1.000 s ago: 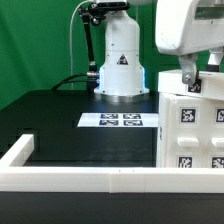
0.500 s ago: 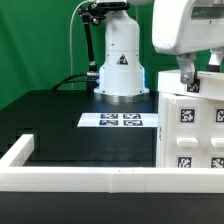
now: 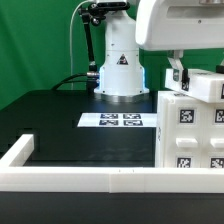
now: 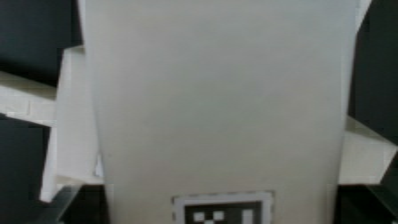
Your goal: Assemble cabinet
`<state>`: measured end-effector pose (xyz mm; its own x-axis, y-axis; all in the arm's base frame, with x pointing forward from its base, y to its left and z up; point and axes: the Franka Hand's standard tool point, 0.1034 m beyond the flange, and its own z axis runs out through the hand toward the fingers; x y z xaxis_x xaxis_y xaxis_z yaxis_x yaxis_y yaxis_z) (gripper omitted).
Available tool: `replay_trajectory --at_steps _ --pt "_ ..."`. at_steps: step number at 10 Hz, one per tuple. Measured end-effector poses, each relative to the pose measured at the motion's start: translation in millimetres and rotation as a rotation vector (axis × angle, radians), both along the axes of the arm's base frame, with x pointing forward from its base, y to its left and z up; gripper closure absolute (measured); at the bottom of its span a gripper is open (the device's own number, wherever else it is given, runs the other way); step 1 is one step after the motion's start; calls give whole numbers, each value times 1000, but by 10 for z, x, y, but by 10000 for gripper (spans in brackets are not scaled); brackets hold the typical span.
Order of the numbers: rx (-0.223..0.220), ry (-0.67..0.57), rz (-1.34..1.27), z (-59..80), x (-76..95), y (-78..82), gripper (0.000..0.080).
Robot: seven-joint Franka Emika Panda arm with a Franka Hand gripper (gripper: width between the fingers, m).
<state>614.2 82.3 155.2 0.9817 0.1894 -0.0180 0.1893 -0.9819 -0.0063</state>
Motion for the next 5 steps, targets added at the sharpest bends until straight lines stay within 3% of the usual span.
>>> replay_trajectory --at_steps 5 --pt "2 -28 -559 11 -5 49 239"
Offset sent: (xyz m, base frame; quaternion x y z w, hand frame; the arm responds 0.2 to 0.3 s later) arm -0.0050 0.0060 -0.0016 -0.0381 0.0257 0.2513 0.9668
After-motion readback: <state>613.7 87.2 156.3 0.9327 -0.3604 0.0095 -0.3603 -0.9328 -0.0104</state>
